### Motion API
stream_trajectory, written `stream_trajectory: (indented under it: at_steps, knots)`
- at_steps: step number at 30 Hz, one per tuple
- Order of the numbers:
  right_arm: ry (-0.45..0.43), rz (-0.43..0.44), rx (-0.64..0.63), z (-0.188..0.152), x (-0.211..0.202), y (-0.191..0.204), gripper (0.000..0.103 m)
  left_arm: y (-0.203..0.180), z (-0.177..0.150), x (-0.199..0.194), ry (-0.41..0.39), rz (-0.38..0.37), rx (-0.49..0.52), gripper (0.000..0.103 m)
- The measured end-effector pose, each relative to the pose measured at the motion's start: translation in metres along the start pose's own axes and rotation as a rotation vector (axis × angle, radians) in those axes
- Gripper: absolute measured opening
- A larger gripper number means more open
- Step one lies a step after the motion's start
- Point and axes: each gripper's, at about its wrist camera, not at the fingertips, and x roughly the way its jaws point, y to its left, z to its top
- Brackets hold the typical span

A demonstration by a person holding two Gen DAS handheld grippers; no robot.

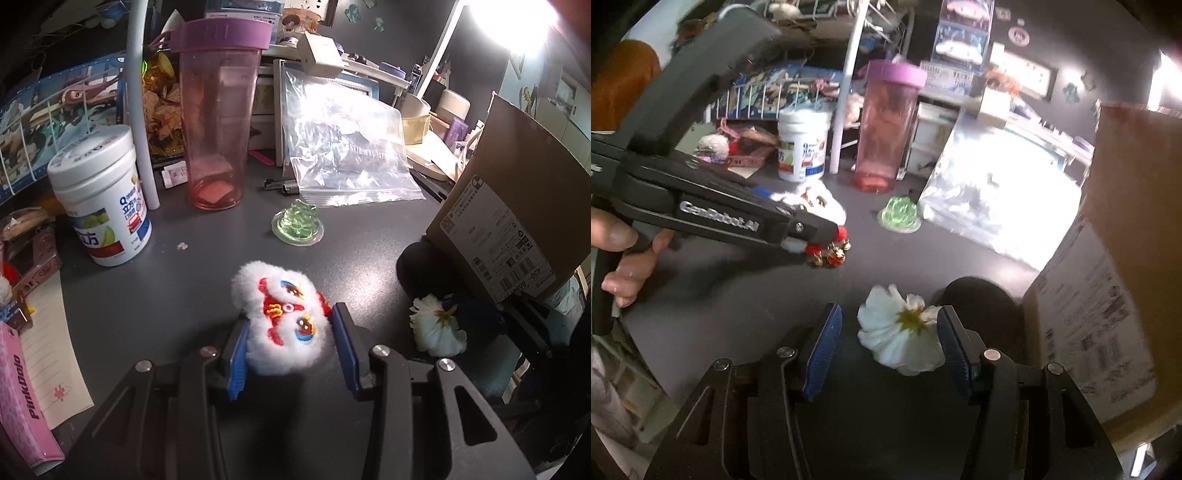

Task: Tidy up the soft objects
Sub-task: 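Lower the right gripper onto the white fabric flower and grasp it, then carry the lion plush into the box with the left gripper while the right carries the flower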

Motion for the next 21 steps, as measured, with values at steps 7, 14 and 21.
stream_trajectory:
  at_steps: [7, 14, 21]
  knots:
    - [0.032, 0.042, 0.093, -0.003, 0.006, -0.014, 0.02, 0.002, -0.001, -0.002, -0.009, -0.005, -0.011, 0.038]
    - [-0.026, 0.079, 0.091, 0.004, -0.009, -0.012, 0.018, 0.003, 0.001, -0.022, -0.052, -0.002, -0.022, 0.038]
    - [-0.168, 0.163, 0.052, 0.035, -0.06, -0.01, 0.018, -0.01, 0.013, -0.075, -0.17, 0.012, 0.016, 0.038]
